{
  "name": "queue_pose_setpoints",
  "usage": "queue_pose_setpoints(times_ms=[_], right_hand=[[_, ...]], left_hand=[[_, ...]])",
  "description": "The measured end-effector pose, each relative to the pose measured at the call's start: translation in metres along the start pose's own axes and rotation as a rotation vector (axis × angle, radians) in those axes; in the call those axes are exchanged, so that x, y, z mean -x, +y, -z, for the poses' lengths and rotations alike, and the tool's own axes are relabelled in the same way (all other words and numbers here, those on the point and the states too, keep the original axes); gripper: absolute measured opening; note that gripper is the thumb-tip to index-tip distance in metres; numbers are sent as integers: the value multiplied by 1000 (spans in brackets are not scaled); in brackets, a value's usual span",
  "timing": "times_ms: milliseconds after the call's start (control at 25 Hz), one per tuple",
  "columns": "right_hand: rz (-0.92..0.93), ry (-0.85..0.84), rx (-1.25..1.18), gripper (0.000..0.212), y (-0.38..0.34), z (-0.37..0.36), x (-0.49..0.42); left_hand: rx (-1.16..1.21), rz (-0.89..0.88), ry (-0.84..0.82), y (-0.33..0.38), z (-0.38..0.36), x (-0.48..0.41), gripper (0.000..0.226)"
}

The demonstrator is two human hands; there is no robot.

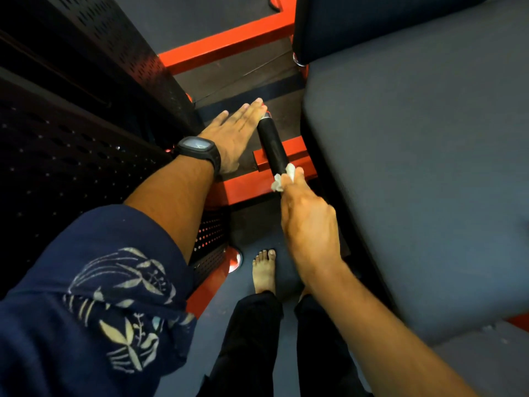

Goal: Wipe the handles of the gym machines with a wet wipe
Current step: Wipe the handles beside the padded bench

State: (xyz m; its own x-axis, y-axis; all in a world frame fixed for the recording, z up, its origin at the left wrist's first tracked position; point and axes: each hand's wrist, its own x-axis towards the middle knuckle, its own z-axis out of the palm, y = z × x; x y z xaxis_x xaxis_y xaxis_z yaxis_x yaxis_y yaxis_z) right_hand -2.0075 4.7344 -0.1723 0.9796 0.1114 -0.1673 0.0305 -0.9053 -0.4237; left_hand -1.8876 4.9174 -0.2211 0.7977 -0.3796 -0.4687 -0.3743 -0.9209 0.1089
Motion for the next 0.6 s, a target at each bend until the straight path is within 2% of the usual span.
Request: queue_pose_setpoints(times_ms=[200,400,600], right_hand=[[-48,-53,13,36,-2,13,-25],[-260,4,-208,42,-3,16,-15],[-324,59,-315,28,-2,14,-6]], left_hand=[[37,20,6,3,-1,1,124],[46,5,19,1,-1,0,123],[48,5,18,1,-2,0,122]])
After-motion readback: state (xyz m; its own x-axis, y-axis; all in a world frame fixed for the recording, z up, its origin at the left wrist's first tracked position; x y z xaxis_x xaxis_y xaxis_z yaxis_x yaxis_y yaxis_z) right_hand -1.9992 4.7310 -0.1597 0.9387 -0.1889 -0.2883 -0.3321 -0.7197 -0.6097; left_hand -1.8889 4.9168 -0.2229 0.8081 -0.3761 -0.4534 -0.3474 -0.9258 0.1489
